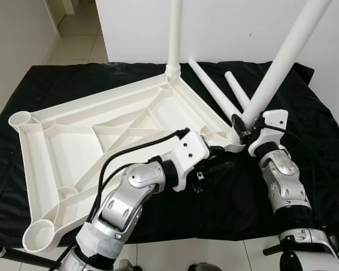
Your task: Building children table
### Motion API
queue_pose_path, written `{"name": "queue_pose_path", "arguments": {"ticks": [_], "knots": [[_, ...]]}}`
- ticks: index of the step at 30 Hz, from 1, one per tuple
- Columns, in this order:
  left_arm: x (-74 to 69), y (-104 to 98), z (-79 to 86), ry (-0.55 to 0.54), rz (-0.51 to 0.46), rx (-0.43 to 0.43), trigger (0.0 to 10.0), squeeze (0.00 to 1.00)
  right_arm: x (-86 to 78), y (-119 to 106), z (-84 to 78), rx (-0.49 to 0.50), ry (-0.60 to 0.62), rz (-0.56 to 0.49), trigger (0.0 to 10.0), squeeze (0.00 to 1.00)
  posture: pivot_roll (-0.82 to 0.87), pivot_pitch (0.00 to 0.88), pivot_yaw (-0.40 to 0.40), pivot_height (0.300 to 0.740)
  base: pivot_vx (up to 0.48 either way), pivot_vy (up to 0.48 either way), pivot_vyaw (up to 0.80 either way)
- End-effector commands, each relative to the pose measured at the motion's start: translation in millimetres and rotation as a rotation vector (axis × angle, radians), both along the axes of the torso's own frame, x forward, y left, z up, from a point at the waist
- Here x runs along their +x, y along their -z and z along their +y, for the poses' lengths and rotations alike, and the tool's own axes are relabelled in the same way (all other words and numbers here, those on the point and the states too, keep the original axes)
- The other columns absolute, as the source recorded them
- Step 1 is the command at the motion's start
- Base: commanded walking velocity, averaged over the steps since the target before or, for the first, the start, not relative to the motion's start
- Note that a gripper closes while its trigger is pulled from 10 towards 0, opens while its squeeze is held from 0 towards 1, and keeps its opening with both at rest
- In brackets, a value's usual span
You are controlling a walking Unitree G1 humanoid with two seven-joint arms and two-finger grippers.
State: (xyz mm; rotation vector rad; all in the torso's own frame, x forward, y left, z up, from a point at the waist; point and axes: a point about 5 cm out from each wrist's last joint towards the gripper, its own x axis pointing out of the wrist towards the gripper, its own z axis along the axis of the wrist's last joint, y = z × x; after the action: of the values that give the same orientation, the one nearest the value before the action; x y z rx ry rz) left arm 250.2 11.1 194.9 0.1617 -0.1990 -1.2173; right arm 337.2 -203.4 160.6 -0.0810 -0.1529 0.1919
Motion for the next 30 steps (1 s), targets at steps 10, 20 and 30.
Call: {"name": "queue_pose_path", "arguments": {"ticks": [10,20,30], "knots": [[2.1,-3,0.5,-0.043,-0.009,-0.004,10.0,0.00,-10.0,16,17.4,0.022,0.069,0.089,10.0,0.00,-0.14,0.086,0.049,0.740,0.000,0.000,0.00],[1.0,-3,-0.4,-0.036,-0.009,-0.006,10.0,0.00,-16.3,20,20.3,0.012,0.333,0.072,10.0,0.00,-0.14,0.080,0.042,0.740,0.000,0.000,0.00],[0.0,-2,-1.2,-0.031,-0.012,-0.005,10.0,0.00,-28.7,20,31.1,0.028,0.477,0.048,10.0,0.00,-0.14,0.073,0.038,0.740,0.000,0.000,0.00]]}}
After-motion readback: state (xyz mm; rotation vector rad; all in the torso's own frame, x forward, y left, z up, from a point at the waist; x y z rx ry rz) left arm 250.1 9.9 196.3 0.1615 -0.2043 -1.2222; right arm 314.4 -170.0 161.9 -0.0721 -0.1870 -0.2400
